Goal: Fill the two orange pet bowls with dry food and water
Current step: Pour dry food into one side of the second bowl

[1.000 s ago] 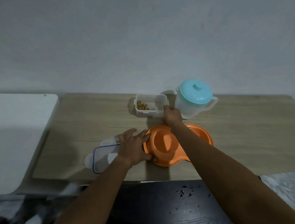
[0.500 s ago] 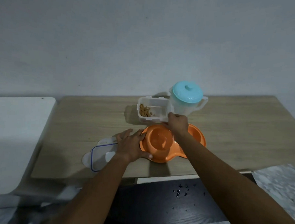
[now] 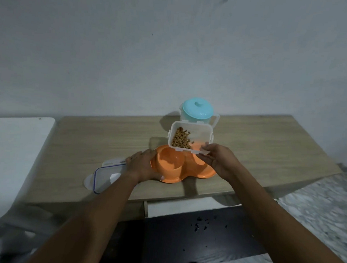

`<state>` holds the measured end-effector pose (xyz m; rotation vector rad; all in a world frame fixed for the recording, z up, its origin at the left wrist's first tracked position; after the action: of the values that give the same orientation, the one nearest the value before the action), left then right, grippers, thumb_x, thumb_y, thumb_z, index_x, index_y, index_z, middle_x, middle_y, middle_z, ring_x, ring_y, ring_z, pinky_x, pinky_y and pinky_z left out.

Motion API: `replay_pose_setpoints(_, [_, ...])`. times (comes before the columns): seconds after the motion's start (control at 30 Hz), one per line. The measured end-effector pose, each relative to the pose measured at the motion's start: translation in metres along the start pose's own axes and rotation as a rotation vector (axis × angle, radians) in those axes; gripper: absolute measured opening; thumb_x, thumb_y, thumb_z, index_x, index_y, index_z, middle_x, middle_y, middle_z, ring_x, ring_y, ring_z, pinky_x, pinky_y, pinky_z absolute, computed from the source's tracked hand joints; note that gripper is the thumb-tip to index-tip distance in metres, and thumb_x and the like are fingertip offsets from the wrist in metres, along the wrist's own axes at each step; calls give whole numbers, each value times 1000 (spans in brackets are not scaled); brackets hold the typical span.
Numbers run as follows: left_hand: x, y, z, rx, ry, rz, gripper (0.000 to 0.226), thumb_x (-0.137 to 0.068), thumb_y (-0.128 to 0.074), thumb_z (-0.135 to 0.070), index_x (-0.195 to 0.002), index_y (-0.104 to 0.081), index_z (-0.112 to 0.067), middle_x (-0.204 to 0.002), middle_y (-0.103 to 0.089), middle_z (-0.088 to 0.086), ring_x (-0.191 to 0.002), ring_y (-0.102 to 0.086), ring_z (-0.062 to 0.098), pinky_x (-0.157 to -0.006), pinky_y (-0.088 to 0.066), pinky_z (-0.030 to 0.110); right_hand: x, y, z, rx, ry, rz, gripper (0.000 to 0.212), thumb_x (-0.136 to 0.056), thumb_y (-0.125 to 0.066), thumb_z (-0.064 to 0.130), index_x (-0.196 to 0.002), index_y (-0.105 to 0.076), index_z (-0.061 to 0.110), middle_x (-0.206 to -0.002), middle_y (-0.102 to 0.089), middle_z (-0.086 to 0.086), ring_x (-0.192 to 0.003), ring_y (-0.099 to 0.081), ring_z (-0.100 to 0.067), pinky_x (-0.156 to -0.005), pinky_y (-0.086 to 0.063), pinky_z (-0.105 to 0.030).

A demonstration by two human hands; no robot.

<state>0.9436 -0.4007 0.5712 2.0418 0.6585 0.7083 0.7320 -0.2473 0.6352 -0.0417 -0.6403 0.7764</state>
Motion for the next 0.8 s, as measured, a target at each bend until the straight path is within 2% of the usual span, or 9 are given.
replay_pose_setpoints(0.13, [8, -4, -12, 121, -41, -34, 116, -39, -81, -67, -139, -28, -47, -140, -49, -9, -129, -46, 24, -102, -34, 50, 0, 13, -5, 63, 87, 10, 37, -91, -70, 1, -127, -61, -7, -117, -74, -23, -95, -77, -28, -79, -64, -31])
replay_pose_setpoints(0.27, [4, -15, -8, 137, -11, -11, 126, -29, -79, -73, -140, -25, -48, -141, -48, -8, -130, -45, 26, -102, -37, 54, 5, 16, -9, 142, 200, -17, 50, -88, -77, 5, -134, -58, -2, -121, -71, -23, -104, -75, -34, -84, -63, -33])
replay_pose_setpoints(0.4, [8, -10, -15, 82, 20, -2, 122, -46, -87, -59, -148, -24, -35, -149, -41, 0, -137, -35, 29, -109, -26, 54, 10, 13, -8, 229, 313, -29, 54, -85, -80, 7, -135, -61, 3, -119, -72, -19, -108, -73, -30, -84, -62, -34])
replay_pose_setpoints(0.5, [11, -9, -17, 91, 41, 1, 120, -54, -88, -52, -151, -22, -30, -152, -36, 2, -141, -29, 30, -111, -19, 53, 10, 10, -8, 340, 384, -51, 58, -81, -83, 13, -136, -63, 12, -122, -73, -10, -113, -71, -27, -92, -61, -45])
replay_pose_setpoints(0.6, [9, -11, -13, 126, 29, 10, 121, -51, -88, -55, -150, -21, -33, -153, -35, 3, -141, -28, 30, -113, -21, 55, 13, 5, -5, 486, 426, -84, 62, -76, -85, 19, -134, -65, 19, -121, -73, -1, -118, -66, -20, -98, -58, -51])
replay_pose_setpoints(0.7, [10, -10, -13, 99, 44, 8, 119, -53, -88, -54, -149, -21, -34, -151, -37, 2, -141, -28, 29, -112, -17, 56, 14, 0, -4, 504, 403, -78, 61, -74, -87, 16, -132, -67, 19, -117, -74, -3, -113, -69, -24, -97, -58, -54])
replay_pose_setpoints(0.8, [10, -10, -15, 49, 59, 7, 118, -52, -86, -58, -148, -21, -37, -150, -40, 1, -142, -29, 28, -111, -13, 59, 16, -4, -5, 586, 417, -84, 60, -72, -88, 18, -127, -66, 28, -117, -73, -1, -112, -68, -24, -94, -58, -57])
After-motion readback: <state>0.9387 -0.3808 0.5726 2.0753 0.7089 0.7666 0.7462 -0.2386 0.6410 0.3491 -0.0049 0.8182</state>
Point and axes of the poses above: each hand's wrist, its own x-axis away from the middle knuckle, its own y-axis out of the back of the hand, z = x × y, the point moved 2 cm from there along -x, towards the middle knuckle
